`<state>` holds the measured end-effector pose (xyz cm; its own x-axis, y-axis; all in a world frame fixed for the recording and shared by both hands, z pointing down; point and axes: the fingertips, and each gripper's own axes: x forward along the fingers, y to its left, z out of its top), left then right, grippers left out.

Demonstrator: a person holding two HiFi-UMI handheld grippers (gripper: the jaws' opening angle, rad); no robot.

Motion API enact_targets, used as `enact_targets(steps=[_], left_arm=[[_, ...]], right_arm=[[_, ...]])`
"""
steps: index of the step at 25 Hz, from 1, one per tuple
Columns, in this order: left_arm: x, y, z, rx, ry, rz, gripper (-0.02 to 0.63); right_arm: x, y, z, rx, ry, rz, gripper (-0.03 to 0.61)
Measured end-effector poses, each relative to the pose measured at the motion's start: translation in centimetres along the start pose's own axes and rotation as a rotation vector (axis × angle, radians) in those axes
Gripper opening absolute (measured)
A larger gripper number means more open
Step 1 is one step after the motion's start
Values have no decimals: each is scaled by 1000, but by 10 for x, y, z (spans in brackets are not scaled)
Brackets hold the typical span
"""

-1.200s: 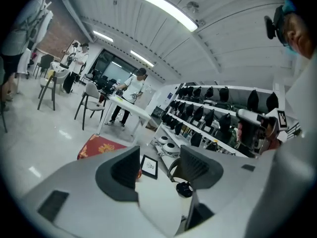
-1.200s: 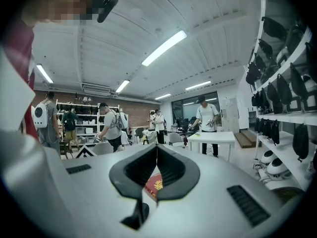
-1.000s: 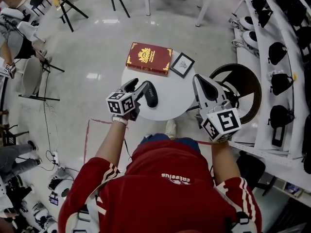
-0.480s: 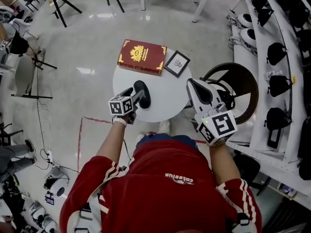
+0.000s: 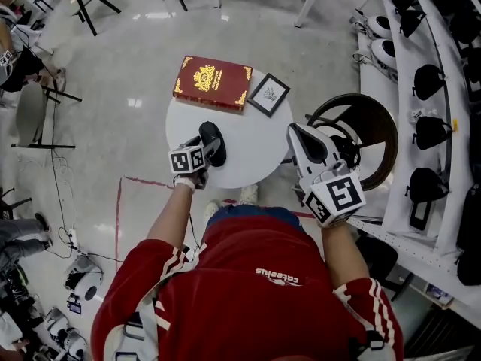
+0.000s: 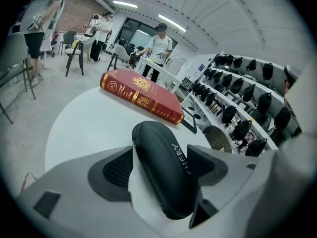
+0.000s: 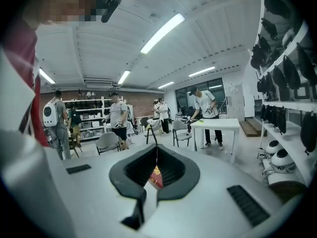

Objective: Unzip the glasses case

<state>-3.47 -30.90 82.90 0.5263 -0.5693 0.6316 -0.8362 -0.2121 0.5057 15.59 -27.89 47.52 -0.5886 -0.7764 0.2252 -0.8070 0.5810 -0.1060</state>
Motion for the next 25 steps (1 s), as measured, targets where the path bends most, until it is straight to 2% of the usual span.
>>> enact_targets(steps=[14, 18, 25], left_arm=[[42, -28, -14, -4, 107, 32, 341], [45, -30, -17, 16, 123, 72, 339], [52, -35, -23, 117, 226, 151, 307]], right_arm=[[-10, -24, -15, 57, 9, -20, 15], [-16, -32, -15, 66, 4, -25, 15], [-17, -44, -21, 98, 6, -30, 15]])
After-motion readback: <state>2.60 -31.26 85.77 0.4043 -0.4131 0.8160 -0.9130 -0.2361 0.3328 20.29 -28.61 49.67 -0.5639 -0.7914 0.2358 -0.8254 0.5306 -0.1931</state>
